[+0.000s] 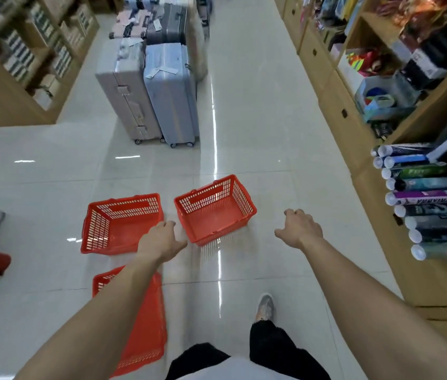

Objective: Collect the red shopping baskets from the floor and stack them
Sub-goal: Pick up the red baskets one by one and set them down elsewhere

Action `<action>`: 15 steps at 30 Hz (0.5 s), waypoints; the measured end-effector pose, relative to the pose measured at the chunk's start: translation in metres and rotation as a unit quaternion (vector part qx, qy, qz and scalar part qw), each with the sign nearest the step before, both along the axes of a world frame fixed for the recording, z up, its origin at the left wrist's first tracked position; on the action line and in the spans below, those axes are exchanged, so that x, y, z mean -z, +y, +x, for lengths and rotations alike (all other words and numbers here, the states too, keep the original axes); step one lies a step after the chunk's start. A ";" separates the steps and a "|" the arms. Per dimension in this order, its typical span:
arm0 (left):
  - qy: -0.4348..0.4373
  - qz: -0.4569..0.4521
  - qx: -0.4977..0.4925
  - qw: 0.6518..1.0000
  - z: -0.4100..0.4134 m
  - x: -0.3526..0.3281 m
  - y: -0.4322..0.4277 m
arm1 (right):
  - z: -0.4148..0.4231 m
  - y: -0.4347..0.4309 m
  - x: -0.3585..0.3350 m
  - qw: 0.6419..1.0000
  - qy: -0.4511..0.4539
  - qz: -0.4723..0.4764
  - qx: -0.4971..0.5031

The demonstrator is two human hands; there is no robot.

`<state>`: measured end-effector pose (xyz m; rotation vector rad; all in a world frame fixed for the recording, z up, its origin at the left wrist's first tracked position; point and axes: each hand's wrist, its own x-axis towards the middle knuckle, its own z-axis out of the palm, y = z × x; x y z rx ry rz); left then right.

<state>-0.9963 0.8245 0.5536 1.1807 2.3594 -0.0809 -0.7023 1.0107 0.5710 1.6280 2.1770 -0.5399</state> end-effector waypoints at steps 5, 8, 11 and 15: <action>-0.026 0.005 -0.086 0.996 -0.006 0.002 0.061 | -0.024 0.104 0.016 0.998 -0.015 -0.026 -0.063; -0.033 0.009 -0.131 0.991 -0.020 0.009 0.085 | -0.051 0.151 0.030 0.995 -0.018 -0.044 -0.087; -0.037 -0.013 -0.169 0.985 -0.042 0.031 0.107 | -0.082 0.189 0.053 0.992 -0.015 -0.065 -0.104; -0.040 -0.050 -0.194 0.979 -0.079 0.078 0.139 | -0.123 0.237 0.097 0.992 0.001 -0.083 -0.099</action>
